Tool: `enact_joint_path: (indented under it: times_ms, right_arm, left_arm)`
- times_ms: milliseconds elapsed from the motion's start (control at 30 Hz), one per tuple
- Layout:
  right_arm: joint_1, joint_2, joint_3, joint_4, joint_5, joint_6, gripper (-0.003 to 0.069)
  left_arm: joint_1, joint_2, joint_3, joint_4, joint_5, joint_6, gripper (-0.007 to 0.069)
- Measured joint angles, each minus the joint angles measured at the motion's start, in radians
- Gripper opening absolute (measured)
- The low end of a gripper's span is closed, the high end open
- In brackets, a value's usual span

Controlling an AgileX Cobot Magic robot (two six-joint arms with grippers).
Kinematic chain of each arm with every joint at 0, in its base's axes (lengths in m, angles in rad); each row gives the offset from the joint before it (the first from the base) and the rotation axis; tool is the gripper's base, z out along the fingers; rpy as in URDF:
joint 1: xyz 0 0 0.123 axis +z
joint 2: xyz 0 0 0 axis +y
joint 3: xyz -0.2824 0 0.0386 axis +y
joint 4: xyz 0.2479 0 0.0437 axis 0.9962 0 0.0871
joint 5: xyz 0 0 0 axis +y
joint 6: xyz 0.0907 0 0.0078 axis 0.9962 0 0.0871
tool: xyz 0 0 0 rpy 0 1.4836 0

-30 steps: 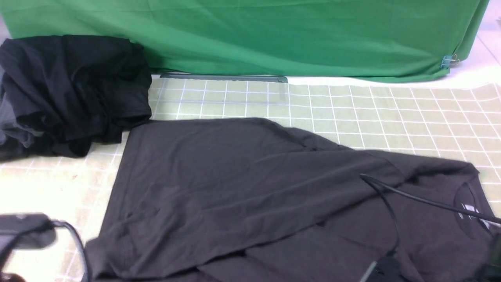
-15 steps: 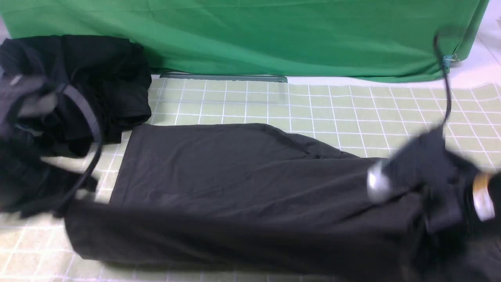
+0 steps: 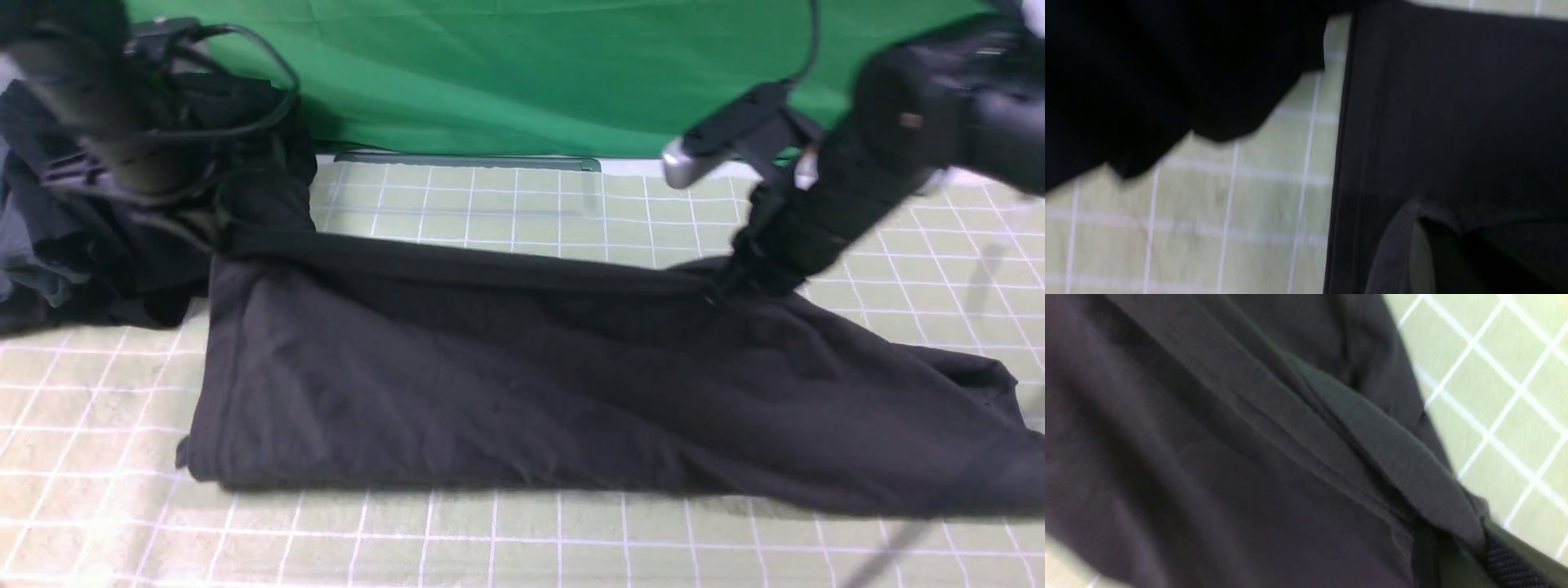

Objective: Fold a long-sleeved shirt over a green coffee tablecloth.
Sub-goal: 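Fold the black garment in half by bringing its near edge over to the far edge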

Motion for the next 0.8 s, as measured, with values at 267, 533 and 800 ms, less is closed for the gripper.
enact_joint_path:
  times_ms: [267,533,800]
  right_arm:
    - [-0.019,0.249,-0.241,-0.004,-0.011,-0.002,0.0038]
    - [-0.019,0.32,-0.296,-0.009,-0.096,0.005,0.0217]
    - [-0.019,0.283,-0.359,-0.01,-0.046,0.035,0.0398]
  left_arm:
    - [0.016,0.244,-0.26,0.031,0.053,-0.005,0.0014]
    - [0.02,0.309,-0.299,0.039,0.028,-0.005,0.0057]
    - [0.021,0.315,-0.385,0.154,0.006,-0.079,0.0314]
